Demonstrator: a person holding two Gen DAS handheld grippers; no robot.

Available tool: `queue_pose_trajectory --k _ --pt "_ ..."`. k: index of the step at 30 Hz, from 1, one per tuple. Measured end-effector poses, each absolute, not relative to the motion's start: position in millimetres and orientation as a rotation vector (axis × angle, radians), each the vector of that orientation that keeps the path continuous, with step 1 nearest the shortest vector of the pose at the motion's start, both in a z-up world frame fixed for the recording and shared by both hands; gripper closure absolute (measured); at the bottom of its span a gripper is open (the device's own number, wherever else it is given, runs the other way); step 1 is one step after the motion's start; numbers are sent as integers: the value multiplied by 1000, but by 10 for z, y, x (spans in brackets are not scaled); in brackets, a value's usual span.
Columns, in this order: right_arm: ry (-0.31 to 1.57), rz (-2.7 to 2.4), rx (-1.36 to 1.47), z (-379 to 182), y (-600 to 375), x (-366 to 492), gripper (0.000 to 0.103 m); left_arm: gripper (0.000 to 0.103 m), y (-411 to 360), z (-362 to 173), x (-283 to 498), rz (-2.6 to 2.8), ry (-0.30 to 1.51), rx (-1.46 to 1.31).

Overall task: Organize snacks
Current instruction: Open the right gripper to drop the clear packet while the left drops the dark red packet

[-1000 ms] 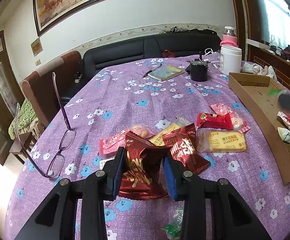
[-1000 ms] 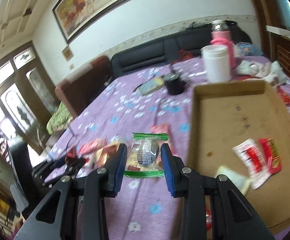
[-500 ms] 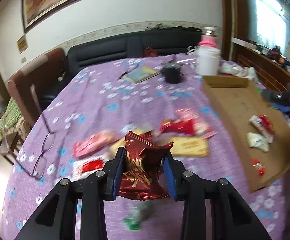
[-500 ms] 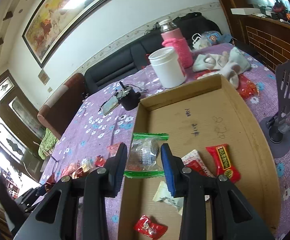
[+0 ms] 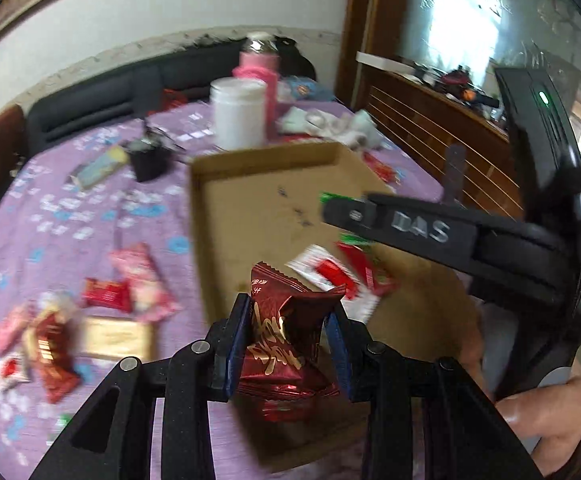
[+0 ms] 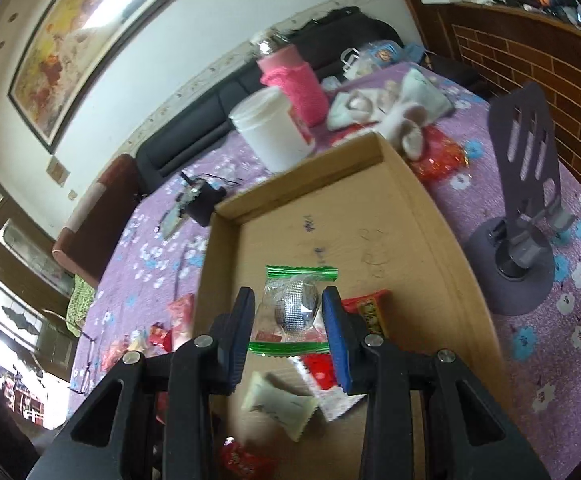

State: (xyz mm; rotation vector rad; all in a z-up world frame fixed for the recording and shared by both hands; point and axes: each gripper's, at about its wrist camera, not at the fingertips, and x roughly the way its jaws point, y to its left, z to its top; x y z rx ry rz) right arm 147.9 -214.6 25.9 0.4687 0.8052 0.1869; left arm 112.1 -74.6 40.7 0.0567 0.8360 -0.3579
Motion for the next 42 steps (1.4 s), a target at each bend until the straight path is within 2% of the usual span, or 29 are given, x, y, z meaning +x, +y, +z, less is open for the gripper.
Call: queue_pose_trajectory --k 11,22,42 --pt "874 168 416 103 -2028 1539 69 65 -817 58 1108 -342 835 130" --pt "905 171 374 30 -1922 1574 69 64 -904 35 935 -284 734 253" --pt "913 165 367 2 -1887 1574 69 64 -885 64 907 -279 719 260"
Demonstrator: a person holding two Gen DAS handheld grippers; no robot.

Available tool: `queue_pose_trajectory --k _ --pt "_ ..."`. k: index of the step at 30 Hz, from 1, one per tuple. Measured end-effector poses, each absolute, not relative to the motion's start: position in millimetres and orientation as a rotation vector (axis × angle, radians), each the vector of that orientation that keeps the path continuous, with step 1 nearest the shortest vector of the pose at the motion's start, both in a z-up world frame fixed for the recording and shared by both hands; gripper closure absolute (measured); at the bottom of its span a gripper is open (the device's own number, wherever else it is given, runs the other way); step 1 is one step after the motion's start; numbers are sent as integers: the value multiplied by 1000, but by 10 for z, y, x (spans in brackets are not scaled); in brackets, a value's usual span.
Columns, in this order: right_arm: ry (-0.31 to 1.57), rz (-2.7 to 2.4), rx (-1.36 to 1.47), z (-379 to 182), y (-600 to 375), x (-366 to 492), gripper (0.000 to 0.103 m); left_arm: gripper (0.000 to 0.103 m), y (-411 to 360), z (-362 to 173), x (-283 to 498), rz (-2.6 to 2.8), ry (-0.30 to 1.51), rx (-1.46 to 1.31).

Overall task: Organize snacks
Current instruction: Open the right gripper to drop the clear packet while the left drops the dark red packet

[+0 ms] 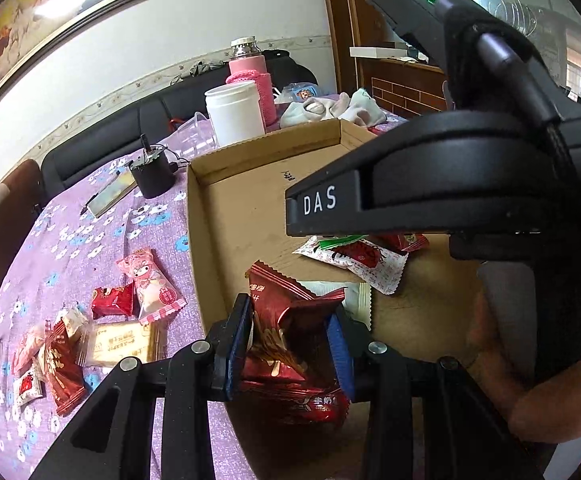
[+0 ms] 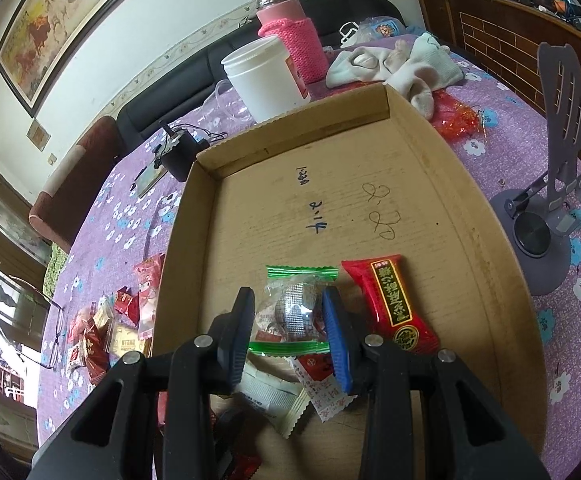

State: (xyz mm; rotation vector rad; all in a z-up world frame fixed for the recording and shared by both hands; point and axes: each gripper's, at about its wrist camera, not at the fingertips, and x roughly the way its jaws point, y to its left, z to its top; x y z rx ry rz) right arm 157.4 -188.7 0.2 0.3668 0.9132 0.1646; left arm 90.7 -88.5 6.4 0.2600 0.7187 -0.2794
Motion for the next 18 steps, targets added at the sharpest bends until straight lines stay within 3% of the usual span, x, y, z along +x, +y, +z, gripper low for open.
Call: queue_pose_trajectory --k 18 --pt "848 94 256 160 -1837 1504 69 64 -839 119 905 -270 705 243"
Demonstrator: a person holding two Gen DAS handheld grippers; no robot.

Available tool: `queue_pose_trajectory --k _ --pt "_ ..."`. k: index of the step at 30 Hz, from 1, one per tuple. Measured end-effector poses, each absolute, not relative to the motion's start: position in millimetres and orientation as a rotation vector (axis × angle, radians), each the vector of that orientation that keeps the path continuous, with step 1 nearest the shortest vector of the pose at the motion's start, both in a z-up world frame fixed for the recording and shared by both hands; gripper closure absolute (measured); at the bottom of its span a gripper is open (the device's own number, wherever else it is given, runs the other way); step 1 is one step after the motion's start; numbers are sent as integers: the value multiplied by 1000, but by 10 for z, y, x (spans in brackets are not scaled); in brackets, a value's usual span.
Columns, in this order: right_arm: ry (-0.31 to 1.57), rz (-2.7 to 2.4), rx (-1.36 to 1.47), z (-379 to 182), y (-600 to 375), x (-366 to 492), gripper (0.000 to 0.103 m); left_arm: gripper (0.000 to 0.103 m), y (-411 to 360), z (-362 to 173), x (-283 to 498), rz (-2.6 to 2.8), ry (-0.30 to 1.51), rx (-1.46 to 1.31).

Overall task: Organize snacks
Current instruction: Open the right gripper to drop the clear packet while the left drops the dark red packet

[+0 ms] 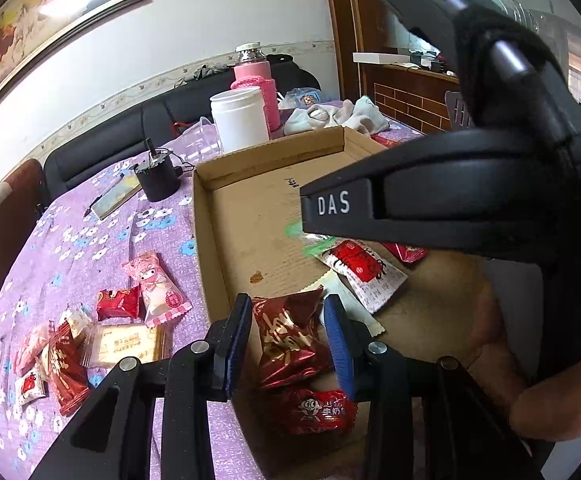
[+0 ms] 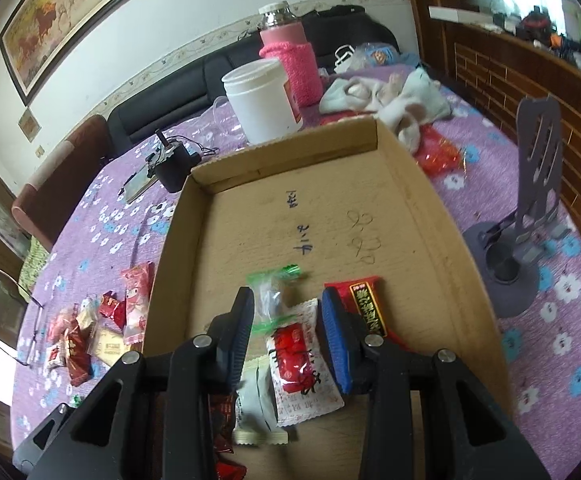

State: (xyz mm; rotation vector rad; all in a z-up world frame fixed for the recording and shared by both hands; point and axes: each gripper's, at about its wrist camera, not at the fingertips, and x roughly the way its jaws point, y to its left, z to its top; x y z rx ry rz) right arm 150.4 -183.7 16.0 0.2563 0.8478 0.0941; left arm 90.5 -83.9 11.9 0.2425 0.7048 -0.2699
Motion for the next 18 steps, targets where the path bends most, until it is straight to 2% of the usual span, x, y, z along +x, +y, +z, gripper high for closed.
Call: queue_pose_trajectory --k 5,9,18 --pt "822 64 222 211 -1825 1480 69 64 -780 132 939 -258 710 215" --pt "805 50 206 238 -1824 1464 62 64 -734 138 968 -254 722 191" --pt "790 37 191 271 -1815 1451 62 64 -701 168 981 -252 716 167"
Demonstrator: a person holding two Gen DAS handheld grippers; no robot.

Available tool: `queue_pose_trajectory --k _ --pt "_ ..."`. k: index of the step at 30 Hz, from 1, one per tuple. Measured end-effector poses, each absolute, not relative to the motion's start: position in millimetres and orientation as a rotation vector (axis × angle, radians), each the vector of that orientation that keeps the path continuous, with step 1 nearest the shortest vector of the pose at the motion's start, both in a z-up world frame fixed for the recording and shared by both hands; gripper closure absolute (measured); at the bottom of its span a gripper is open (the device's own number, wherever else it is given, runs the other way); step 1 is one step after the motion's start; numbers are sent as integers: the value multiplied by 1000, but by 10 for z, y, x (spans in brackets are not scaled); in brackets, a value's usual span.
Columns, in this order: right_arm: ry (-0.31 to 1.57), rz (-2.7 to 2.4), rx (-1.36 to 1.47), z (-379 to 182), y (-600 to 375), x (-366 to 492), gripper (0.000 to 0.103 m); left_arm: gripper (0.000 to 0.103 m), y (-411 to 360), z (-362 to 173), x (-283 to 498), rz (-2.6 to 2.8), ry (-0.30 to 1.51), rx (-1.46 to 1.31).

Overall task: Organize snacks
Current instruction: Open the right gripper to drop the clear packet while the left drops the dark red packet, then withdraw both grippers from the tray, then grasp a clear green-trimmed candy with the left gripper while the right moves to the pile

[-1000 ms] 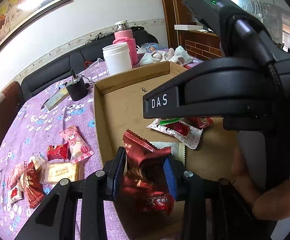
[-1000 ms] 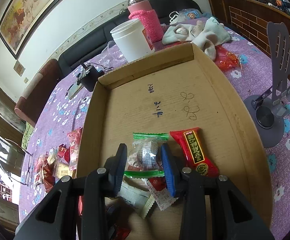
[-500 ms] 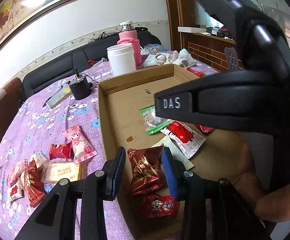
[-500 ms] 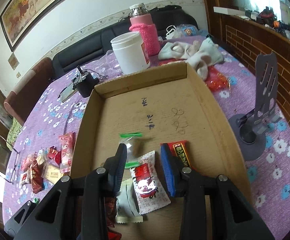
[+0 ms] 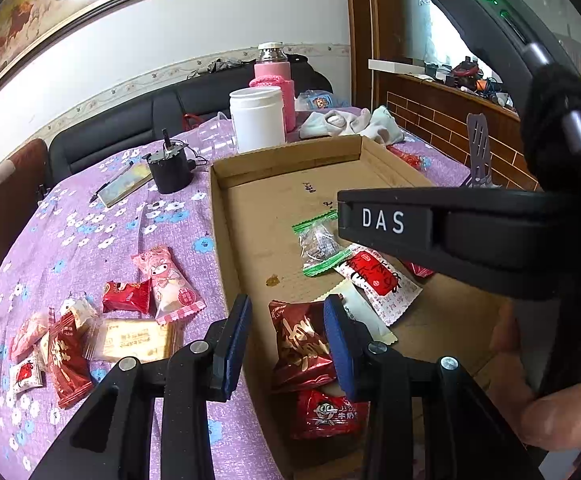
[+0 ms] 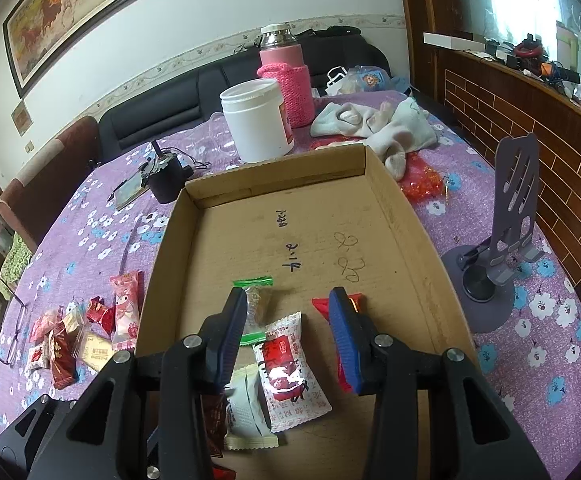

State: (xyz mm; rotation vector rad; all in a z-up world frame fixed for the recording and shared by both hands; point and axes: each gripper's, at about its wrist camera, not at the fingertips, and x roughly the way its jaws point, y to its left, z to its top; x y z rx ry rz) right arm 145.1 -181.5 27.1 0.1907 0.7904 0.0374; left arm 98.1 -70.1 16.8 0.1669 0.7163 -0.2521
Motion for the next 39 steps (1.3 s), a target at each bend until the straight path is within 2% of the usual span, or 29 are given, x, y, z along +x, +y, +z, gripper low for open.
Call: queue_pose_trajectory --k 10,20,24,29,32,39 --pt "761 35 213 342 -1837 1391 60 64 -582 300 971 -237 688 111" --pt "723 58 239 421 -1828 1337 59 63 -295 577 809 -234 735 75" --pt "712 96 230 448 -1743 1306 59 51 -64 594 636 -211 721 103" --pt "691 145 189 485 -1570 1245 55 51 459 605 455 -149 703 108" --pt "680 172 165 495 -1466 1213 54 47 803 544 391 -132 732 113" --pt "702 225 170 447 -1367 1210 54 46 1244 159 390 -74 829 147"
